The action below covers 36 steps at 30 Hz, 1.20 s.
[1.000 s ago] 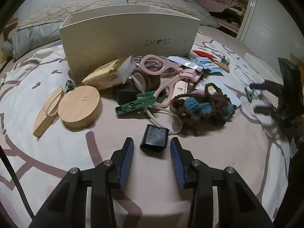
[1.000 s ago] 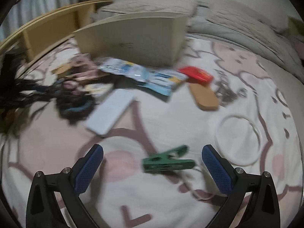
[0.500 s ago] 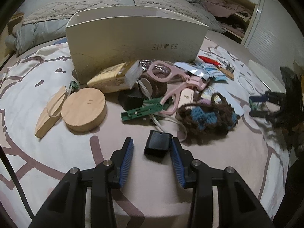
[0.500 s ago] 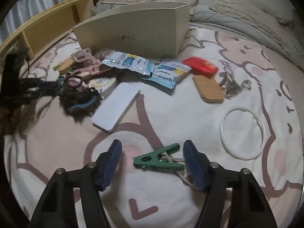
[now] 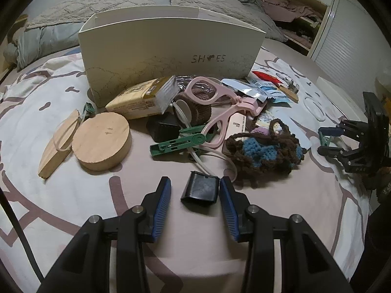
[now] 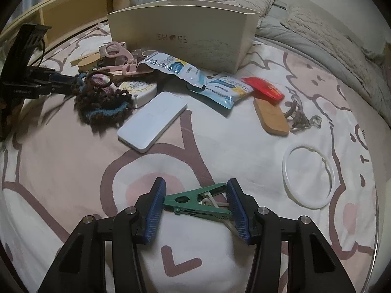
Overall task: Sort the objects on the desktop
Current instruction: 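Lift the black object with the left tool while the right tool lifts the clothespin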
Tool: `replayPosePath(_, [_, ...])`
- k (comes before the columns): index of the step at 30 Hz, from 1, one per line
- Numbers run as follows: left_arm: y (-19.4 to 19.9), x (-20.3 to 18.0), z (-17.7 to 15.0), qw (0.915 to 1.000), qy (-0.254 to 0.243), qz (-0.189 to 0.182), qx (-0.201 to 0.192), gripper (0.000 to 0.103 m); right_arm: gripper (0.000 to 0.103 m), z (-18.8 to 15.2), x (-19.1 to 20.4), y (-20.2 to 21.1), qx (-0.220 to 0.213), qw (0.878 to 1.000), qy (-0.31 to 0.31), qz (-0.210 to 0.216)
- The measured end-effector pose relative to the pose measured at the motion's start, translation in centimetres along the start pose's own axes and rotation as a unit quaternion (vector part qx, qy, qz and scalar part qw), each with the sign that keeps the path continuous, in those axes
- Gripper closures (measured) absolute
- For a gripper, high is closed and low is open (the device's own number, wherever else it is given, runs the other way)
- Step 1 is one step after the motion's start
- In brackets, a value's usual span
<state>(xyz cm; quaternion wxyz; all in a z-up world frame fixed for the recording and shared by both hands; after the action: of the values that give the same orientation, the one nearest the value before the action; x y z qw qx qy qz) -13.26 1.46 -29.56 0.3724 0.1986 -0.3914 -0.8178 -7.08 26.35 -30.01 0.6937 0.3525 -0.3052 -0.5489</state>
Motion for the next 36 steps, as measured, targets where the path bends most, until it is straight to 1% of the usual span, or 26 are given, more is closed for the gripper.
replayPosePath(7, [-0.1,-0.6,0.0,0.9999,-0.014,-0.004,-0.001,0.062,0.051,-0.2,0.0,0.2,0.006,1.0,0.003,0.003])
replayPosePath(12, [-0.4,-1.2,0.0,0.9995,-0.031,0.001,0.007,0.062,0.051,-0.5,0.1,0.3,0.007,1.0,0.005,0.004])
replayPosePath(15, [-0.5,-1.0,-0.1,0.9995,-0.029,0.005,0.009,0.075,0.051,-0.4,0.1,0.4,0.007,1.0,0.006,0.003])
replayPosePath(23, [0.0,-1.2,0.3,0.9995,-0.032,0.006,0.003,0.078,0.051,-0.1,0.0,0.6,0.008,1.0,-0.011,0.011])
replayPosePath(30, [1.0,-1.2,1.8,0.9996,-0.025,0.001,-0.012,0.078,0.051,1.7,-0.6,1.1,-0.01,0.999,-0.034,0.015])
replayPosePath(34, [1.7,-1.2,2.8,0.9995,-0.022,0.0,-0.024,0.078,0.051,3.2,-0.8,1.9,-0.033,0.999,-0.028,-0.001])
replayPosePath(36, [2.1,-1.2,3.3,0.9993,-0.022,0.002,-0.031,0.078,0.051,4.3,-0.7,2.4,-0.046,0.998,-0.032,-0.001])
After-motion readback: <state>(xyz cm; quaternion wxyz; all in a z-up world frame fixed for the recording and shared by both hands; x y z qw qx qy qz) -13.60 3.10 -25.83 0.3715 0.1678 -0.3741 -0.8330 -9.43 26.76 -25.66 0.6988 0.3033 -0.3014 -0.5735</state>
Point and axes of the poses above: each gripper's, at about its wrist camera, not at the fingertips, and y roughly against the way its jaws point, x to its left, z to its top, the point moved 9 cm from there along -y, roughly the way its jaws point, and after that the axes turned 13 degrees about -y, right-handed, at the moved point
